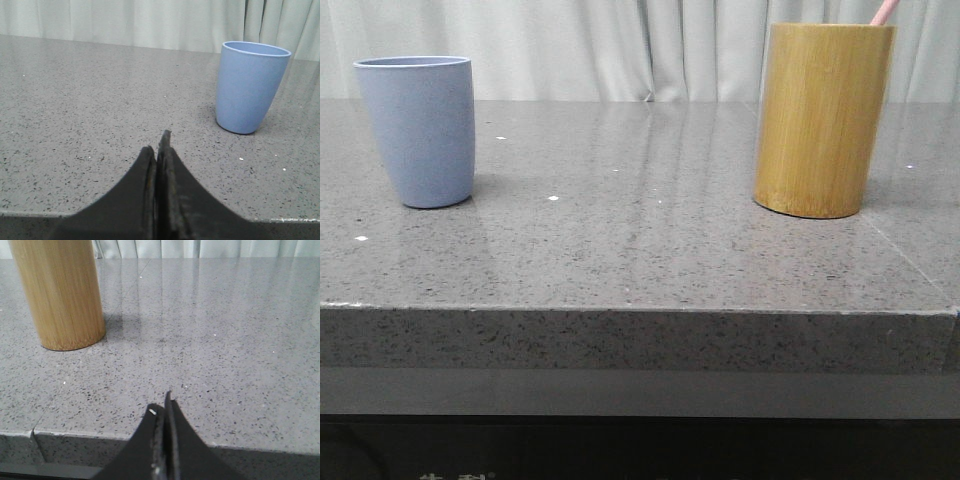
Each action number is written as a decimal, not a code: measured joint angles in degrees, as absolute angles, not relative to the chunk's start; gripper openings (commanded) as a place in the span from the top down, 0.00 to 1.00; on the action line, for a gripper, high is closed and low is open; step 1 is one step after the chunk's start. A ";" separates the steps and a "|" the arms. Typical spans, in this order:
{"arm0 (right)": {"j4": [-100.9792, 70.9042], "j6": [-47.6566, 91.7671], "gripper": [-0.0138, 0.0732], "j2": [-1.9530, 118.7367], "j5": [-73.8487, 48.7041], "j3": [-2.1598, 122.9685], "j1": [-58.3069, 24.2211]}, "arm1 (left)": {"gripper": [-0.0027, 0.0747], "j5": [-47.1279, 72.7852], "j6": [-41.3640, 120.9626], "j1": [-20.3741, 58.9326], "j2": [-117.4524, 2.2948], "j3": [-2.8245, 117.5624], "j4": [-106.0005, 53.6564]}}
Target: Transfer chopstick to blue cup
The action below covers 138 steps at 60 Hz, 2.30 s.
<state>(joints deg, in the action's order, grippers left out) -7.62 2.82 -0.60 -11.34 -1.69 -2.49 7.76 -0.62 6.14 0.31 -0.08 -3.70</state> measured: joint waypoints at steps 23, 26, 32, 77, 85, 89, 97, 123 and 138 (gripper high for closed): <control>-7.62 2.82 0.96 -0.60 -11.34 -1.69 -2.49 | 0.99 7.76 -0.62 6.14 0.31 -0.08 -3.70; -7.62 2.82 0.96 -0.60 -11.34 -1.69 -2.49 | 0.99 7.76 -0.62 6.14 0.31 -0.08 -3.70; -7.62 2.82 0.96 -0.60 -11.34 -1.69 -2.49 | 0.99 7.76 -0.62 6.14 0.31 -0.08 -3.70; -11.46 2.82 0.96 2.38 -16.83 19.90 -2.49 | 0.99 11.01 -0.64 6.14 -2.96 17.65 -9.67; -11.46 2.82 0.96 10.66 -22.23 27.25 -2.49 | 0.99 16.67 -0.64 6.14 -12.54 25.19 -5.28; -11.46 2.82 0.96 14.50 -23.40 29.55 -2.49 | 0.99 17.54 -0.64 6.14 -17.39 27.49 -4.32; -11.46 2.82 0.96 19.89 -24.30 31.54 -2.49 | 0.99 17.95 -0.64 6.14 -24.47 29.84 -3.85; -10.73 2.82 0.14 21.45 -24.78 31.65 -2.49 | 0.05 17.27 -0.64 6.14 -27.40 30.55 -2.64; -10.63 2.82 0.16 21.45 -24.78 31.65 -2.49 | 0.20 15.53 -0.74 6.14 -27.40 30.55 -2.39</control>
<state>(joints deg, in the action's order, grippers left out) -10.63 2.82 21.45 -24.78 31.65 -2.49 15.53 -0.74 6.14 -27.40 30.55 -2.39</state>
